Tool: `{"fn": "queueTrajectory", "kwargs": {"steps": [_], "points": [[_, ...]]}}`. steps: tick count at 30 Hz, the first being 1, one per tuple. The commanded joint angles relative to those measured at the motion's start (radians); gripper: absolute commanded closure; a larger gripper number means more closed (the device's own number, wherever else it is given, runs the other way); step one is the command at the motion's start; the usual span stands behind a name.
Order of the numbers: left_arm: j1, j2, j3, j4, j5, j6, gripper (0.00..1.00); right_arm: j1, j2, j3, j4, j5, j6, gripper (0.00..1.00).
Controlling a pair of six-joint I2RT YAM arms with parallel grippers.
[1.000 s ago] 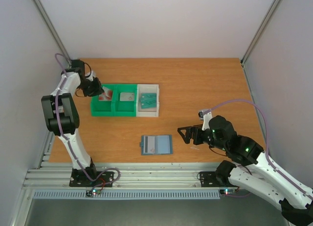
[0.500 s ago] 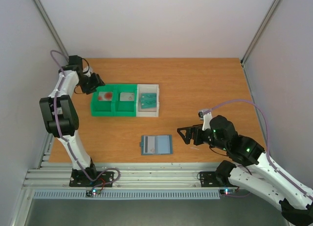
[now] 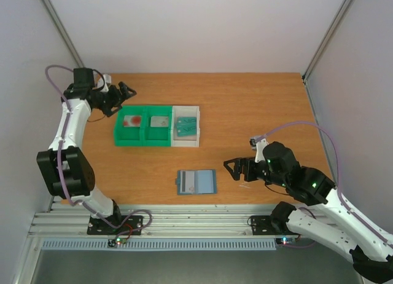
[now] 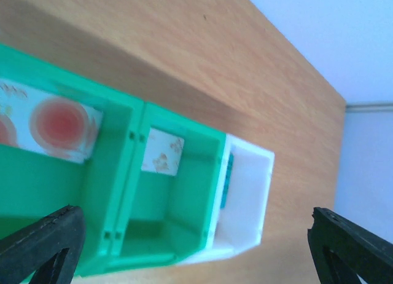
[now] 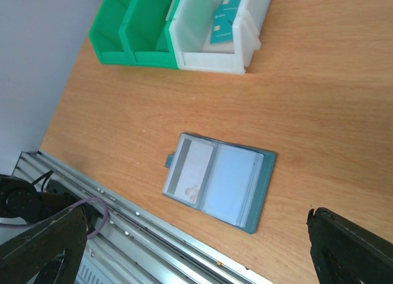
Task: Take the credit cards out of the card holder
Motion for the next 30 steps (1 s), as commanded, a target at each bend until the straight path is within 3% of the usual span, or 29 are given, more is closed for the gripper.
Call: {"fn": "queueTrajectory", "kwargs": {"steps": [1,5,10,18,23,30], "points": [[-0.004,-0.089,-0.143,0.137,0.189,-0.095,0.00,0.005,0.022,0.054,-0.073,0.044,0.022,0.02],[-0.019,-0.174,-0.288,0.253,0.256,-0.158,0.01,0.004,0.020,0.054,-0.076,0.049,0.048,0.01],[-0.099,-0.255,-0.401,0.247,0.250,-0.149,0.02,0.004,0.058,0.032,-0.065,0.089,0.097,0.03],[-0.278,-0.444,-0.560,0.266,0.187,-0.151,0.19,0.004,0.136,-0.032,0.061,0.072,0.125,0.11],[-0.413,-0.505,-0.626,0.282,0.088,-0.161,0.30,0.004,0.226,-0.075,0.126,0.029,0.112,0.32],[-0.603,-0.494,-0.703,0.434,0.019,-0.261,0.31,0.004,0.305,-0.112,0.217,0.012,0.082,0.52]]}}
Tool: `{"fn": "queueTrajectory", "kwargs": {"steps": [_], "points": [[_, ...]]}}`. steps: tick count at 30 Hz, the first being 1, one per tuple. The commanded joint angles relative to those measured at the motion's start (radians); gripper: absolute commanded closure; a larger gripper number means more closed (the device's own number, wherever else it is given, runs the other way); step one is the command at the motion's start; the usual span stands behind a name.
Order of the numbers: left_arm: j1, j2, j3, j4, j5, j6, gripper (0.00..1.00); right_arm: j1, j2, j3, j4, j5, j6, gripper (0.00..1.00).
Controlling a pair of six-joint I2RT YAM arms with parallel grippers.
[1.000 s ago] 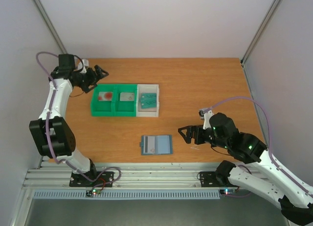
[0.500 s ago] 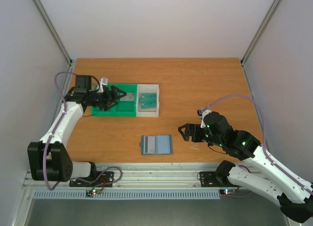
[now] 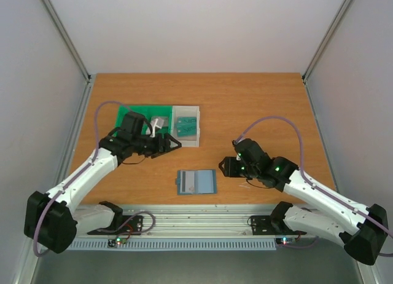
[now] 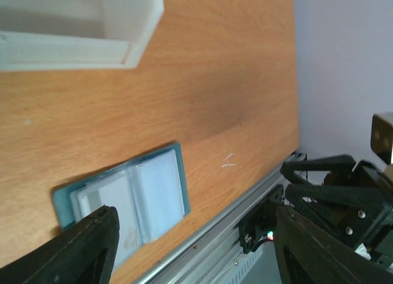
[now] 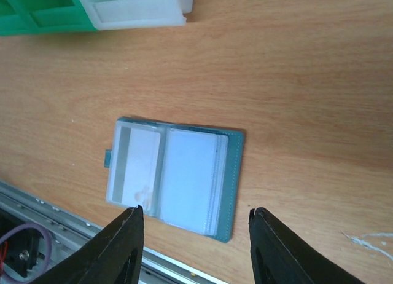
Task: Take the credit cards out of the card holder
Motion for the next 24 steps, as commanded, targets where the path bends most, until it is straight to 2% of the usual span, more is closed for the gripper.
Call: {"fn": "queueTrajectory", "kwargs": {"steps": [1,5,10,13,17,20,24], "points": [[-0.092,0.009,-0.047,0.184,-0.065,-0.080,0.31,0.004,0.051,-0.016,0.098,-0.027,-0.027,0.53],[-0.180,0.039,-0.112,0.329,-0.112,-0.157,0.32,0.004,0.111,-0.029,0.132,-0.034,-0.039,0.57],[-0.254,0.092,-0.150,0.411,-0.142,-0.219,0.31,0.004,0.178,-0.056,0.203,-0.060,-0.023,0.59],[-0.271,0.080,-0.153,0.364,-0.199,-0.215,0.30,0.004,0.217,-0.088,0.270,-0.094,0.006,0.61],[-0.272,0.053,-0.163,0.269,-0.251,-0.168,0.23,0.004,0.276,-0.125,0.347,-0.139,0.046,0.62],[-0.272,0.056,-0.191,0.263,-0.234,-0.160,0.17,0.005,0.300,-0.139,0.355,-0.127,0.060,0.63],[-0.271,0.072,-0.250,0.330,-0.200,-0.188,0.15,0.004,0.315,-0.157,0.376,-0.136,0.071,0.65]]}}
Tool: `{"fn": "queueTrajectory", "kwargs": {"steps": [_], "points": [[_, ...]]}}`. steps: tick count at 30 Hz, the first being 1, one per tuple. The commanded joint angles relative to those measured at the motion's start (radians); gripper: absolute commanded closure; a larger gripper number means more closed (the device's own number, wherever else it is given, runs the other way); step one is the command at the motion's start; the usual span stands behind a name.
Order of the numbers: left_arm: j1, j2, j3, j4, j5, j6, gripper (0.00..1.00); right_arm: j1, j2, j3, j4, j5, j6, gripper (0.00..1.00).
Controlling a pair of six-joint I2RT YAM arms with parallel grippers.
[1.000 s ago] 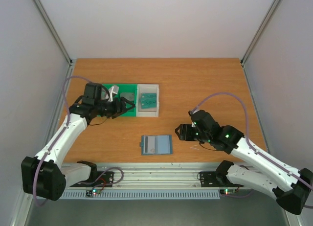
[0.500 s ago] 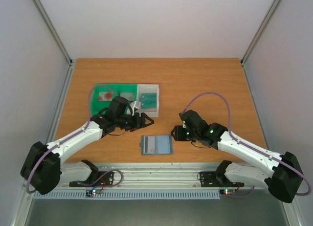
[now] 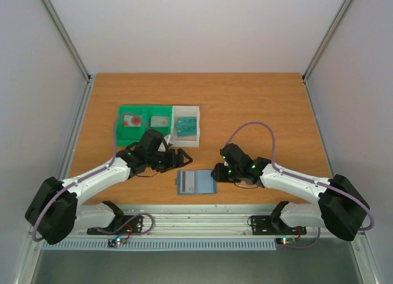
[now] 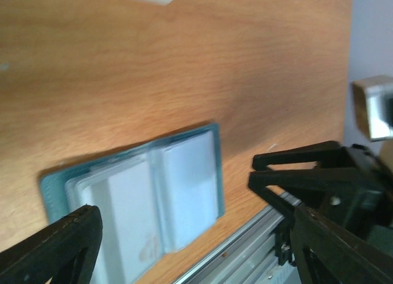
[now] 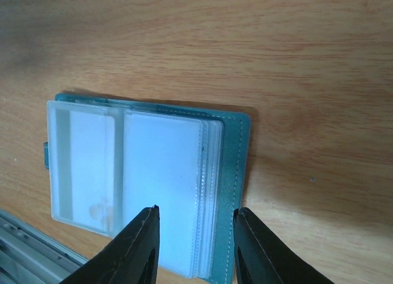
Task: Take the credit cards out of the card holder
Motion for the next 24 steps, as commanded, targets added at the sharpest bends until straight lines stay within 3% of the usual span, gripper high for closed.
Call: {"fn": "queueTrajectory", "kwargs": {"steps": [1,9,24], "points": [[-0.004,0.009,-0.072,0.077,0.016,-0.024,0.15,0.004,0.011,-0.027,0.074,-0.024,0.037,0.65],[-0.004,0.052,-0.094,0.117,0.045,-0.033,0.10,0.004,0.048,-0.089,0.147,-0.053,0.070,0.68],[-0.004,0.136,-0.092,0.163,0.053,-0.027,0.12,0.004,0.111,-0.114,0.217,-0.070,0.078,0.69]]}}
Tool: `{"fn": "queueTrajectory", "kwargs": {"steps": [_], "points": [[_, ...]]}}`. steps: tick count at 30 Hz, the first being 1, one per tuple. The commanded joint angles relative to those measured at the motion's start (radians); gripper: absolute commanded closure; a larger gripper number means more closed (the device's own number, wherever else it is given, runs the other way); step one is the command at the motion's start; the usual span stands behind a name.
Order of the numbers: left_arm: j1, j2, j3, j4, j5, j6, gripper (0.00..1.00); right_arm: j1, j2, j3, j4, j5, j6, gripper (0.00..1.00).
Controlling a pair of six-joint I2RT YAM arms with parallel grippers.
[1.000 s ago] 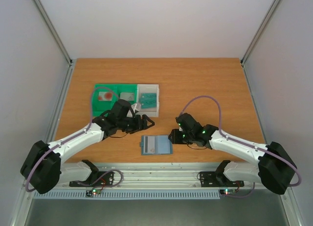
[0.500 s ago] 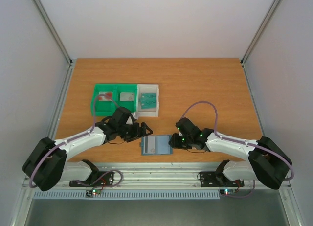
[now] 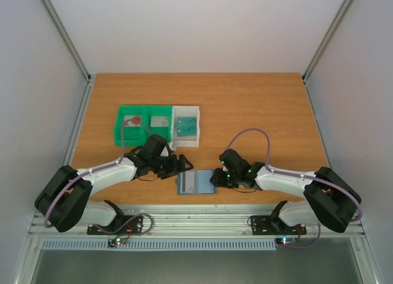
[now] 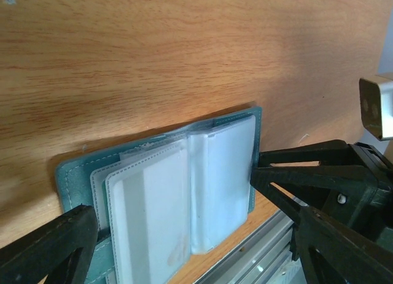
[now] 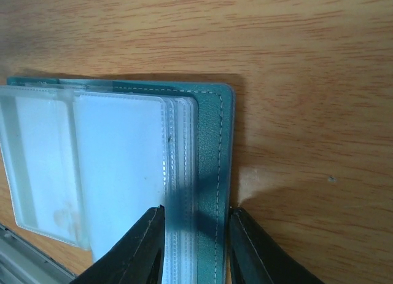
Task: Take the credit cards out of the card holder
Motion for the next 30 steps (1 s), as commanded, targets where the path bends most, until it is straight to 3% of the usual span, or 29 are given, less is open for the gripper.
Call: {"fn": "queueTrajectory", "kwargs": {"steps": [1,18,23,30], "points": [[-0.004,0.023,0.004,0.051,0.000,0.013,0.11,0.004,0.015,-0.008,0.034,0.001,0.011,0.69],[-0.004,0.046,-0.010,0.104,0.062,-0.005,0.12,0.004,0.013,-0.002,0.021,0.017,0.021,0.70],[-0.004,0.052,-0.035,0.214,0.105,-0.052,0.12,0.004,0.016,-0.003,0.025,0.017,0.024,0.70],[-0.004,-0.009,-0.017,0.088,0.035,-0.013,0.12,0.005,0.014,-0.005,0.025,0.018,0.026,0.70]]}}
